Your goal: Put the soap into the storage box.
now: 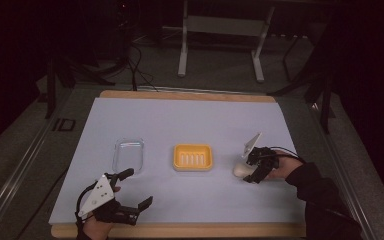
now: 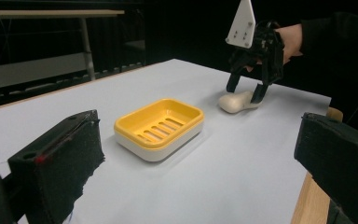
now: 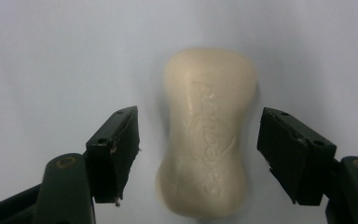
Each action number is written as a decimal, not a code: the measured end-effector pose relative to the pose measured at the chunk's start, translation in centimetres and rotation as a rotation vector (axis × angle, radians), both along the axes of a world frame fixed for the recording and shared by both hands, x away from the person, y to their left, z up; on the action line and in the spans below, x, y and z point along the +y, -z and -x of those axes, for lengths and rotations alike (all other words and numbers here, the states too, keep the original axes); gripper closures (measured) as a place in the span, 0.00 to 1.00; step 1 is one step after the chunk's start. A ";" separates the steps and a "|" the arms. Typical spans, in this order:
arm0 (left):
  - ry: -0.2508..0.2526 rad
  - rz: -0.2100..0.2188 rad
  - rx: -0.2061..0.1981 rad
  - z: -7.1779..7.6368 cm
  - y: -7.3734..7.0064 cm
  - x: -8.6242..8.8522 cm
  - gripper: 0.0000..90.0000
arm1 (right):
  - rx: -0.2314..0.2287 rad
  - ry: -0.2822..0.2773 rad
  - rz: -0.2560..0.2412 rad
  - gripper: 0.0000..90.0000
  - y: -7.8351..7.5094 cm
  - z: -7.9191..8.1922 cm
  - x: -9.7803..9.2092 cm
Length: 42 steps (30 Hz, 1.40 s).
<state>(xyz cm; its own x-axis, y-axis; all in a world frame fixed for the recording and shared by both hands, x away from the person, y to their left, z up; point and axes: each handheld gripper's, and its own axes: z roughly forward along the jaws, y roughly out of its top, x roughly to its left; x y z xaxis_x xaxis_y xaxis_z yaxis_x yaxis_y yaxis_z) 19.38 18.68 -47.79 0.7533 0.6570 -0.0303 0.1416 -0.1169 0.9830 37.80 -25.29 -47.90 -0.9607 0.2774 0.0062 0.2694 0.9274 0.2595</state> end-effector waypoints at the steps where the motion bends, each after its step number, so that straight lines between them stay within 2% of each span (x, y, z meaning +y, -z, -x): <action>1: 0.000 -0.001 0.000 0.0 0.0 0.0 0.01 | 0.004 0.002 0.005 0.35 0.2 0.0 0.0; 8: 0.003 0.000 0.005 0.0 0.0 0.0 0.01 | 0.011 0.015 0.017 0.37 0.8 -0.4 0.0; 14: 0.001 0.004 0.006 0.0 0.1 0.0 0.01 | 0.007 0.022 0.064 0.41 1.5 -0.5 0.3; 17: 0.002 0.003 0.005 0.0 0.0 0.0 0.01 | -0.003 0.010 0.066 0.43 1.7 -0.5 0.6; 20: 0.003 -0.001 0.006 0.0 0.1 0.0 0.01 | -0.015 -0.004 0.093 0.46 2.0 -0.3 0.9; 27: 0.004 0.000 0.005 0.0 0.1 0.0 0.01 | 0.009 0.001 0.073 0.50 2.0 -0.5 0.8; 33: 0.004 -0.002 0.005 0.0 0.1 -0.1 0.01 | 0.014 0.001 0.102 0.55 1.9 -0.5 1.2; 42: 0.002 0.006 0.005 0.0 0.0 0.0 0.01 | 0.021 -0.014 0.136 0.55 1.8 -0.6 1.6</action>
